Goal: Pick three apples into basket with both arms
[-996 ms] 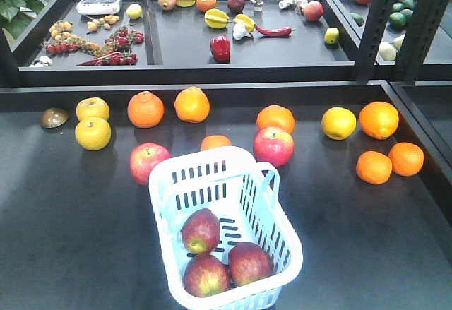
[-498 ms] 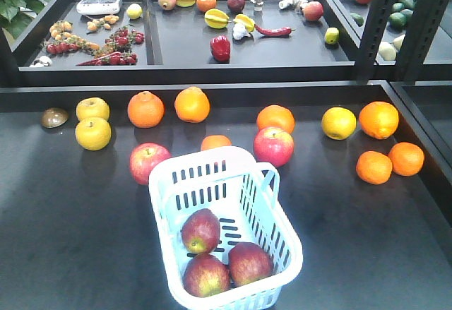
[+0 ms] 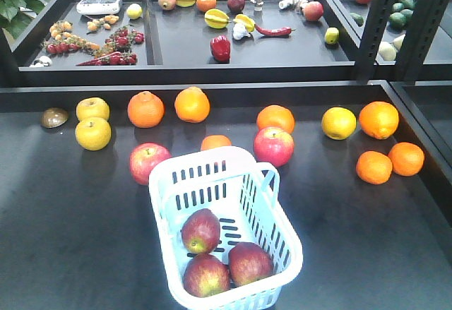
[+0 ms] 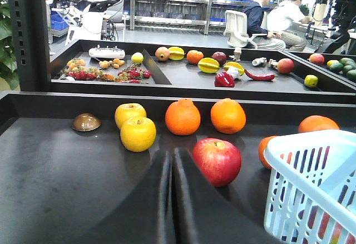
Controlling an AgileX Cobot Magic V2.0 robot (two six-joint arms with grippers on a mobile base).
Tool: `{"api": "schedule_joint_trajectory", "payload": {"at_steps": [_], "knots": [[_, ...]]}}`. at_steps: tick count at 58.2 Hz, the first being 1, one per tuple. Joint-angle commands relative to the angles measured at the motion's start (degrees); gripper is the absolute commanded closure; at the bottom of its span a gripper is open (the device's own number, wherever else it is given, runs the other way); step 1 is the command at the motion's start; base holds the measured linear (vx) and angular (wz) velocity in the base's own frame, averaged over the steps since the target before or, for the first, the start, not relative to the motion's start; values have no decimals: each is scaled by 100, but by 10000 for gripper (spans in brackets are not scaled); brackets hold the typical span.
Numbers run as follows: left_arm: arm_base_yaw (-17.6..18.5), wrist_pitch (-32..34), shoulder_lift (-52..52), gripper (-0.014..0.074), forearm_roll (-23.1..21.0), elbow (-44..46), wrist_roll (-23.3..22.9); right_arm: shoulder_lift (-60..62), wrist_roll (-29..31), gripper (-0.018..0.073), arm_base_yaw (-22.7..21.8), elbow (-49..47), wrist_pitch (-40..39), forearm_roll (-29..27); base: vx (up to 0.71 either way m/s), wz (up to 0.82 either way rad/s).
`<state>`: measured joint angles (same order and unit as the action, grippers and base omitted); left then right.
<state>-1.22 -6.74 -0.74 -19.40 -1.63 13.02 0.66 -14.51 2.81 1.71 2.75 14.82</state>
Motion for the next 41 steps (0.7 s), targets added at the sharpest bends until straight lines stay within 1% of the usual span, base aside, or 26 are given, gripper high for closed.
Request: {"api": "schedule_joint_trajectory", "payload": {"at_steps": [1, 41], "knots": [[42, 423, -75, 603, -35, 144, -1, 70, 39, 564, -29, 69, -444, 74, 0, 0], [42, 423, -75, 603, -35, 144, -1, 70, 39, 564, -29, 69, -444, 74, 0, 0]]}}
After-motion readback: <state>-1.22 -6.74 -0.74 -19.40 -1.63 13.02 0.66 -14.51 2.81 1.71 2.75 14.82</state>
